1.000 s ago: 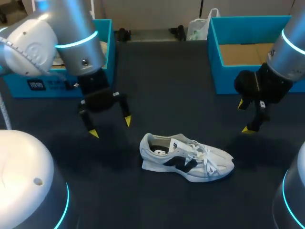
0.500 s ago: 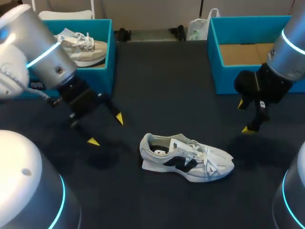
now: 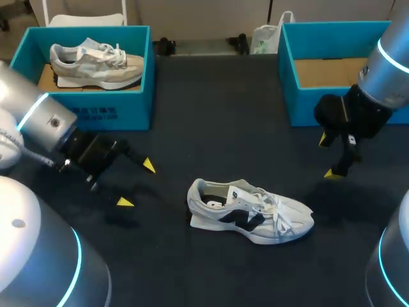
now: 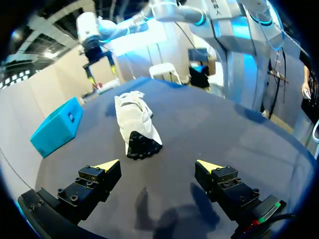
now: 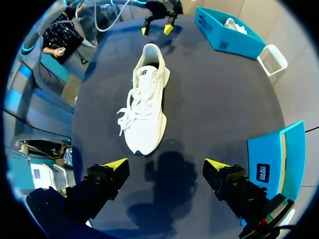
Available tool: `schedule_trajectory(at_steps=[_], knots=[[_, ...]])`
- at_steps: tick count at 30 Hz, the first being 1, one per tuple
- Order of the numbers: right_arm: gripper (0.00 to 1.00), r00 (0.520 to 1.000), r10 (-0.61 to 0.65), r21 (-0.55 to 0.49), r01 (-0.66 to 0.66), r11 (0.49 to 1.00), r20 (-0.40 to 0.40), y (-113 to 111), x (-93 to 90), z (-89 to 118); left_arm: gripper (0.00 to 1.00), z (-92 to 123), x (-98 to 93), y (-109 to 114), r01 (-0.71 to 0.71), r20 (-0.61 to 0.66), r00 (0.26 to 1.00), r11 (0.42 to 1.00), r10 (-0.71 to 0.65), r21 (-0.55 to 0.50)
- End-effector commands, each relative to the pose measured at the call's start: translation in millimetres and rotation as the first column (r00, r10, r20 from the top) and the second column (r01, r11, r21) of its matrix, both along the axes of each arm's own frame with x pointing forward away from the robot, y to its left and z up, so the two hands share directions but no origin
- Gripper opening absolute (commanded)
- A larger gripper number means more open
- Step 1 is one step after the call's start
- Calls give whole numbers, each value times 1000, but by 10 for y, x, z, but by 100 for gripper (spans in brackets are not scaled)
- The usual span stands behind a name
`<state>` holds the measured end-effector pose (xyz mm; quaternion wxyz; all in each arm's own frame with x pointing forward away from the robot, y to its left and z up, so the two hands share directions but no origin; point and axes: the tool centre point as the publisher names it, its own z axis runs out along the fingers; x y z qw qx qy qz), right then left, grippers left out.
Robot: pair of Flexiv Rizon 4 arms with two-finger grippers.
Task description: Take the shoe out of the shoebox, open the shoe tongue, remove and reinsert the insole, then place the shoe into the shoebox
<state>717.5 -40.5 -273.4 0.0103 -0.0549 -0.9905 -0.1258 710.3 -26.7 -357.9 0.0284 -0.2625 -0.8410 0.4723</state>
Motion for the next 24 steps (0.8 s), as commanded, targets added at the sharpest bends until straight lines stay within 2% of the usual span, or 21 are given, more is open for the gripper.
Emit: schedule_trajectory(at_steps=[1, 13, 19, 24], knots=[[100, 1000, -1, -2, 1, 1000, 0, 4, -4, -3, 100, -88, -35, 63, -97, -25, 995, 987, 95, -130], [100, 1000, -1, -2, 1, 1000, 0, 4, -4, -3, 100, -88, -35, 63, -97, -25, 995, 987, 95, -130], [100, 1000, -1, -2, 1, 1000, 0, 4, -4, -3, 100, -137, -17, 141, -152, -128, 984, 965, 127, -216], [100, 1000, -1, -2, 1, 1000, 0, 4, -4, -3, 100, -219, -42, 101, -245, -231, 955, 934, 186, -262]])
